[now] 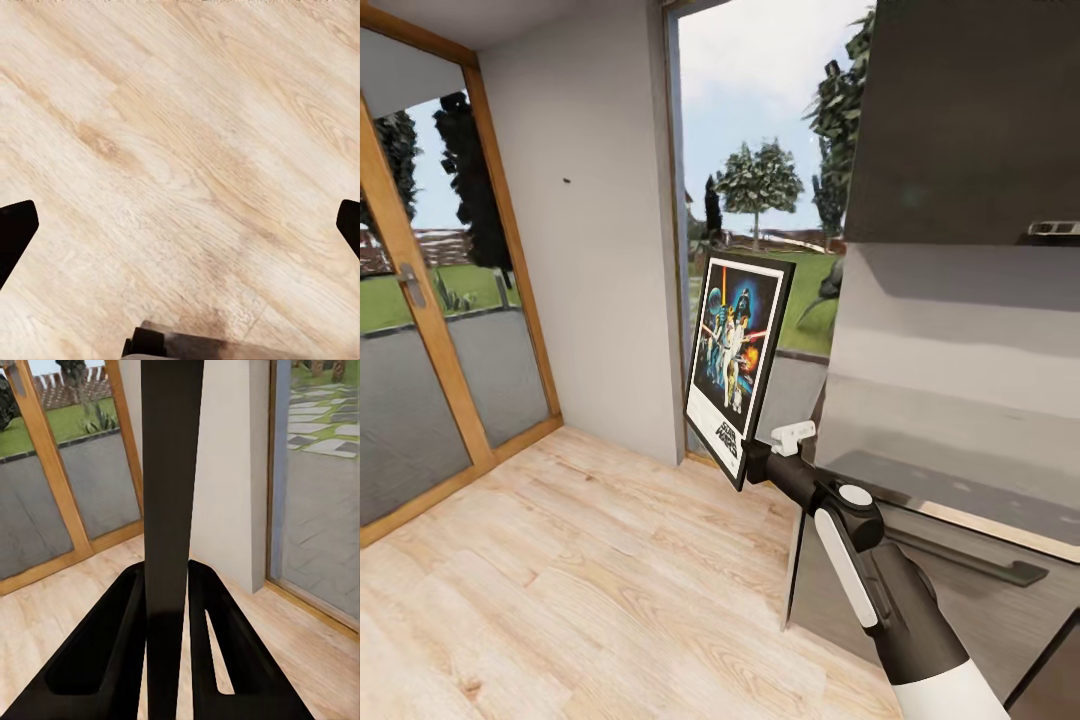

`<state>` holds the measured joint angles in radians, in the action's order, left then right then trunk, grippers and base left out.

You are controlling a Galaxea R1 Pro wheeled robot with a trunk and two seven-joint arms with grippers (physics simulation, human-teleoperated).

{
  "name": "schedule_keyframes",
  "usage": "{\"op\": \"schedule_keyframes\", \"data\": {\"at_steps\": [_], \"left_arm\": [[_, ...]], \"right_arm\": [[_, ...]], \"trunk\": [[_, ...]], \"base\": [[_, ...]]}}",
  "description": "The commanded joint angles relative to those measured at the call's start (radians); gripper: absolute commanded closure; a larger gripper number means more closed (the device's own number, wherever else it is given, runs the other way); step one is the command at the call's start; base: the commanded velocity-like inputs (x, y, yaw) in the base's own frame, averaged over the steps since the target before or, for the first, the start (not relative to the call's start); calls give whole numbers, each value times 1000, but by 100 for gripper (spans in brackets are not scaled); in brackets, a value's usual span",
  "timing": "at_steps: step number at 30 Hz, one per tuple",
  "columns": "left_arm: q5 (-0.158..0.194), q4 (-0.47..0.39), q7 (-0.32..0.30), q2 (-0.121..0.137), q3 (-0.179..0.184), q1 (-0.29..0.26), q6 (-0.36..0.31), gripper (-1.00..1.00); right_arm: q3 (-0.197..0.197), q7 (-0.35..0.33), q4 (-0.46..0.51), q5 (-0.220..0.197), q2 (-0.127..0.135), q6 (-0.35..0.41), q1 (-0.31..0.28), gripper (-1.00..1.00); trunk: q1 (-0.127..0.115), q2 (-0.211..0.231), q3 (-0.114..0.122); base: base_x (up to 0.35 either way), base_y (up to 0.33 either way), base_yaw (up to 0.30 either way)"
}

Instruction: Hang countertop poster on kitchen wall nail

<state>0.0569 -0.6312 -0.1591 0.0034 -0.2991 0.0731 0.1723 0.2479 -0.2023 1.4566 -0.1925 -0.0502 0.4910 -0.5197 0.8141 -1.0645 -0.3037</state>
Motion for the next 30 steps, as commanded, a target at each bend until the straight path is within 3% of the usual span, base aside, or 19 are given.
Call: {"op": "schedule_keyframes", "data": {"at_steps": [1,14,21,25,26,30], "left_arm": [[6,-1,-8,0,-3,0,0,-100],[6,-2,-9,3,-3,0,-3,-100],[9,-42,-11,49,5,0,-14,-100],[10,-125,-14,68,6,0,-119,-100],[10,-131,-34,86,6,0,-176,-100],[12,-155,-41,90,7,0,-195,-100]], "right_arm": [[-1,-3,1,-7,0,6,-1,100],[-1,-3,2,-7,0,6,-1,100],[-2,-4,4,-7,0,6,-1,100],[-2,-5,6,-7,1,6,-1,100],[-2,-5,8,-7,1,6,-1,100],[-2,-5,8,-7,1,6,-1,100]], "trunk": [[-4,6,2],[-54,97,43],[-80,146,65],[-96,174,77],[-100,181,81],[-115,209,93]], "base": [[0,0,0],[0,0,0],[0,0,0],[0,0,0],[0,0,0],[0,0,0]]}}
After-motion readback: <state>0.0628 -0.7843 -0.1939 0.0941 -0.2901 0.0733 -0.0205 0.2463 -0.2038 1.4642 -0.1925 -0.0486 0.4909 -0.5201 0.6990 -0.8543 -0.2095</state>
